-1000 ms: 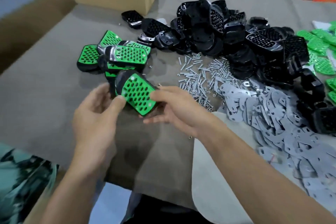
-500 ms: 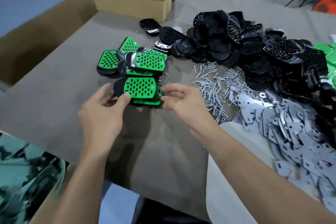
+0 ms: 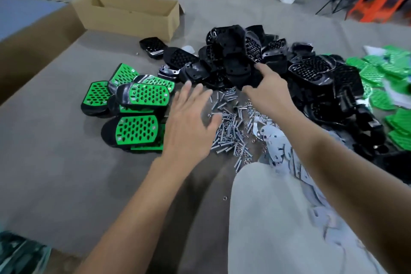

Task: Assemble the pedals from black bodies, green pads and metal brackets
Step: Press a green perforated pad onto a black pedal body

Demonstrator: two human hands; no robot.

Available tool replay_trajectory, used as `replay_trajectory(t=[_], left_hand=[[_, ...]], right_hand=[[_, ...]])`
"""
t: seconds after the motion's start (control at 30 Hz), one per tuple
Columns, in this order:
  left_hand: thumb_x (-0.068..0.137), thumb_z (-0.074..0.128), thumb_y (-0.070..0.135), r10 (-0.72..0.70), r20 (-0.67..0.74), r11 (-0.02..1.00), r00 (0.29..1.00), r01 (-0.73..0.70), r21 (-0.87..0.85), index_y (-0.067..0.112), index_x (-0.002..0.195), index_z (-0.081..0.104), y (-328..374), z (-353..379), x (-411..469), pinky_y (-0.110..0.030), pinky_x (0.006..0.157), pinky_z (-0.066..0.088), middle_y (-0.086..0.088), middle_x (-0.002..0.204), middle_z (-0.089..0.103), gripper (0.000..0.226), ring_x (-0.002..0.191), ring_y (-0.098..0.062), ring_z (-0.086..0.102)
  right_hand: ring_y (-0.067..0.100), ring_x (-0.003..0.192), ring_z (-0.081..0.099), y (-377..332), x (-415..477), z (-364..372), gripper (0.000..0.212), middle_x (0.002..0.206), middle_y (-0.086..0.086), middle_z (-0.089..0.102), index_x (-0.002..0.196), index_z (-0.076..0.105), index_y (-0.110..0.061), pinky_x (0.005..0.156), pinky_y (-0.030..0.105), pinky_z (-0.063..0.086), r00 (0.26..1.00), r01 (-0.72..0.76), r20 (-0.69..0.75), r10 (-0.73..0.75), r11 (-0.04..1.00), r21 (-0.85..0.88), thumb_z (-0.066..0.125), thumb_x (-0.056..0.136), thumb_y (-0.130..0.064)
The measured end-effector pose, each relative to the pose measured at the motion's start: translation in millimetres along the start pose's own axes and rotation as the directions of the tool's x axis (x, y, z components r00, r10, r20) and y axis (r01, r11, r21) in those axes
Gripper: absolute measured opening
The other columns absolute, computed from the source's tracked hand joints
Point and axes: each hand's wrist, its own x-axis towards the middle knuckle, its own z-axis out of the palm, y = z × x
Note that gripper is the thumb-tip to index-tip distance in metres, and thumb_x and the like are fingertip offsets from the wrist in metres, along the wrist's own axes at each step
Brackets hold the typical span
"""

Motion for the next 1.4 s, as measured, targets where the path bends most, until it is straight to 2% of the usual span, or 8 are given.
replay_trajectory(t=[0.23,0.57,0.77,0.9,1.03,1.13,1.23,1.4], left_hand=[[0.097,0.062,0.044,-0.003,0.191,1.0,0.982,-0.003,0.031,0.023,0.16,0.035,4.8,40.6,68.5,-0.036,0.127,0.009,0.001,0.171,0.02,0.071,0.159,-0.013,0.003],[0.095,0.064,0.041,-0.186,0.18,0.936,0.966,0.23,-0.267,0.033,0.158,0.037,25.0,42.9,123.3,-0.029,0.114,0.035,0.003,0.157,0.049,0.069,0.143,-0.012,0.044],[0.081,0.068,0.051,-0.196,0.346,0.54,0.917,0.396,-0.743,0.043,0.112,0.072,61.5,23.7,97.8,-0.041,0.101,0.056,0.017,0.107,0.077,0.032,0.102,-0.001,0.071],[0.087,0.071,0.019,0.012,0.526,0.189,0.85,0.515,-0.836,0.012,0.131,0.062,71.2,25.5,61.6,-0.04,0.087,0.059,-0.014,0.122,0.071,0.046,0.109,-0.027,0.069],[0.074,0.066,-0.011,0.087,0.553,0.087,0.829,0.546,-0.833,-0.004,0.138,0.049,80.5,40.7,28.4,-0.055,0.11,0.045,-0.024,0.12,0.06,0.067,0.111,-0.037,0.059],[0.065,0.056,-0.019,0.085,0.556,-0.083,0.827,0.562,-0.823,0.007,0.129,0.054,92.3,58.0,10.9,-0.037,0.096,0.058,-0.017,0.111,0.068,0.069,0.103,-0.03,0.067],[0.063,0.051,-0.02,0.074,0.583,-0.199,0.809,0.585,-0.786,0.006,0.132,0.053,101.2,75.5,5.1,-0.03,0.086,0.061,-0.011,0.105,0.075,0.074,0.097,-0.023,0.074],[0.064,0.053,-0.018,0.081,0.606,-0.224,0.791,0.607,-0.763,0.01,0.115,0.06,123.8,96.8,9.4,-0.031,0.082,0.062,-0.008,0.095,0.077,0.058,0.09,-0.02,0.076]], right_hand=[[0.032,0.155,0.01,-10.0,64.4,28.4,0.094,0.168,0.013,0.018,0.161,0.019,-0.016,0.125,0.047,0.014,0.999,0.0,-0.05,-0.003,0.998,-0.064,0.06,0.089,-0.061],[0.013,0.092,0.065,-1.8,72.6,3.5,0.04,0.101,-0.002,0.074,0.13,0.067,-0.026,0.082,0.027,0.047,0.965,0.067,-0.26,-0.017,0.98,0.185,0.052,0.094,-0.017],[0.013,0.106,0.07,-5.3,-15.7,-39.3,0.044,0.109,-0.008,0.076,0.118,0.073,-0.033,0.093,0.03,0.054,0.953,0.302,-0.19,-0.235,0.74,0.601,0.056,0.093,-0.001],[0.021,0.116,0.069,16.6,-70.8,-61.1,0.047,0.12,0.002,0.075,0.117,0.075,-0.017,0.095,0.031,0.055,0.958,0.257,-0.113,-0.262,0.621,0.74,0.063,0.084,0.015],[0.023,0.118,0.068,44.4,-99.8,-88.0,0.054,0.115,0.005,0.076,0.108,0.077,-0.012,0.102,0.033,0.052,0.98,0.186,-0.095,-0.173,0.644,0.742,0.063,0.075,0.027],[0.018,0.106,0.073,70.1,-112.6,-111.7,0.044,0.108,0.0,0.078,0.104,0.079,-0.018,0.096,0.036,0.056,0.983,0.113,-0.183,0.013,0.746,0.657,0.065,0.082,0.018],[0.027,0.065,0.067,106.4,-114.5,-134.8,0.036,0.092,-0.007,0.08,0.093,0.082,-0.029,0.058,0.036,0.052,0.951,-0.007,-0.261,0.165,0.856,0.517,0.066,0.084,0.002],[-0.004,0.078,0.071,155.2,-96.7,-159.3,0.035,0.082,-0.017,0.078,0.077,0.081,-0.03,0.065,0.015,0.053,0.933,-0.17,-0.229,0.276,0.903,0.395,0.068,0.083,0.002]])
